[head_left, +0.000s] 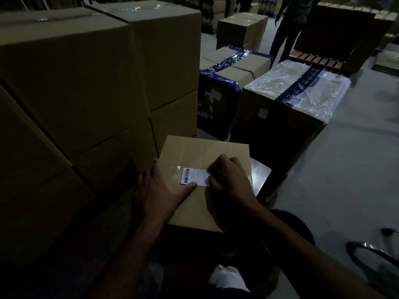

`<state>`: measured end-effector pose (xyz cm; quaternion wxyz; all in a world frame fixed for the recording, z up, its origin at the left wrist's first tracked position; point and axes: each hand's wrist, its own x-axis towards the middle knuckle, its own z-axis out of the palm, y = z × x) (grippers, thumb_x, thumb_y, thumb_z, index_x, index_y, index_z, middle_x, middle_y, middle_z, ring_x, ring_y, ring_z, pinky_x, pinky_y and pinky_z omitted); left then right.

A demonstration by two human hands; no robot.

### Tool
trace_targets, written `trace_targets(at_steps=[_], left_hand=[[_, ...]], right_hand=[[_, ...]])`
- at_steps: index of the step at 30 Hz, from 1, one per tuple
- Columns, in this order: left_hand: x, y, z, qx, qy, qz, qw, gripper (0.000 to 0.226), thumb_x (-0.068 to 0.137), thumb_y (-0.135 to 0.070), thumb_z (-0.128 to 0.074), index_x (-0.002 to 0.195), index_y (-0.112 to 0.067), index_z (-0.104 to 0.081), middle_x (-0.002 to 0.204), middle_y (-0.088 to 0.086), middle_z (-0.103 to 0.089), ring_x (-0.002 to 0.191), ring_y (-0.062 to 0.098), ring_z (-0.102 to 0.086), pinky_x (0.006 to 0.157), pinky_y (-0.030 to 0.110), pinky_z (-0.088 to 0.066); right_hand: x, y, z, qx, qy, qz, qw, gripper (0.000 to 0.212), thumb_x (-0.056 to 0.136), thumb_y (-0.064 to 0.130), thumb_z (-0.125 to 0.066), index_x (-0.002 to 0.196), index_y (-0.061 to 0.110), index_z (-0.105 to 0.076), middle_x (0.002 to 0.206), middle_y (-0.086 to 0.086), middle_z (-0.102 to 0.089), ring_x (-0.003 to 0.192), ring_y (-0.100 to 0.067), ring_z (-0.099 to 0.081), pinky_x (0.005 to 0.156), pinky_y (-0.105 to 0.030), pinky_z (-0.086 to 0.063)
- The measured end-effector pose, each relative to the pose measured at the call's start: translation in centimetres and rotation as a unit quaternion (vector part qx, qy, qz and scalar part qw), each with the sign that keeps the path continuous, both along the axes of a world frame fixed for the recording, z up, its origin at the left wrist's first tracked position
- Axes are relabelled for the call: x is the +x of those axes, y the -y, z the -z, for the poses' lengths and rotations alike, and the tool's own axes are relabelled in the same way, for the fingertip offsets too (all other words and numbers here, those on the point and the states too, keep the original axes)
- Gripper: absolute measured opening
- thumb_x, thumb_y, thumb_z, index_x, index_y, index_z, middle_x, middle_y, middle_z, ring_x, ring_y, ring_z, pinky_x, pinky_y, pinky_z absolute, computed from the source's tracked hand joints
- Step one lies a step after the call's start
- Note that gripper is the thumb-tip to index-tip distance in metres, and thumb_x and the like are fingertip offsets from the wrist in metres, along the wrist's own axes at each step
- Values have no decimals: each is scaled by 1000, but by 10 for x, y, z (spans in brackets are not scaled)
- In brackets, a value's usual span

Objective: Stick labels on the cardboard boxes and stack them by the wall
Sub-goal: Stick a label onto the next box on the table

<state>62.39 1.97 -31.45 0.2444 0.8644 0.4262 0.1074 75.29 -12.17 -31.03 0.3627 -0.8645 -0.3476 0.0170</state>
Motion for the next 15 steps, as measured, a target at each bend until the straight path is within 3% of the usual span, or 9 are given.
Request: trace_targets(at_steps=[3, 8, 12, 15], left_hand=[[0, 0, 0, 3, 3, 2, 1000, 131, 59, -90, -62, 159, -23, -9, 159, 10, -29, 146, 32, -25, 111, 50, -30], [2, -1, 3, -1, -2, -3, 1000, 133, 57, -92, -60, 159, -24, -8, 161, 10, -27, 148, 33, -23, 112, 53, -29], [1, 0, 1, 1, -1, -4, 1000, 131, 58, -91, -61, 159, -24, -9, 161, 10, -27, 147, 31, -24, 112, 53, -29], [1, 1, 0, 0, 2, -2, 1000, 131, 58, -90, -61, 159, -24, -9, 160, 9, -28, 146, 31, -24, 111, 52, -29]], right_hand=[[4, -4, -4, -9, -16, -7, 1000, 21, 79, 19, -70, 88, 22, -51, 86, 11, -50, 93, -15, -47, 73, -28, -42], [14, -13, -8, -26, -77, -9, 997, 33, 75, 24, -74, 75, 32, -42, 86, 0, -64, 91, -26, -59, 77, -48, -52], [18, -12, -11, -24, -107, -21, 994, 35, 75, 22, -77, 77, 32, -44, 90, -2, -65, 96, -27, -61, 80, -49, -54], [11, -8, -9, -26, -66, -16, 997, 28, 78, 25, -75, 87, 27, -48, 90, 12, -52, 102, -18, -49, 83, -39, -52]])
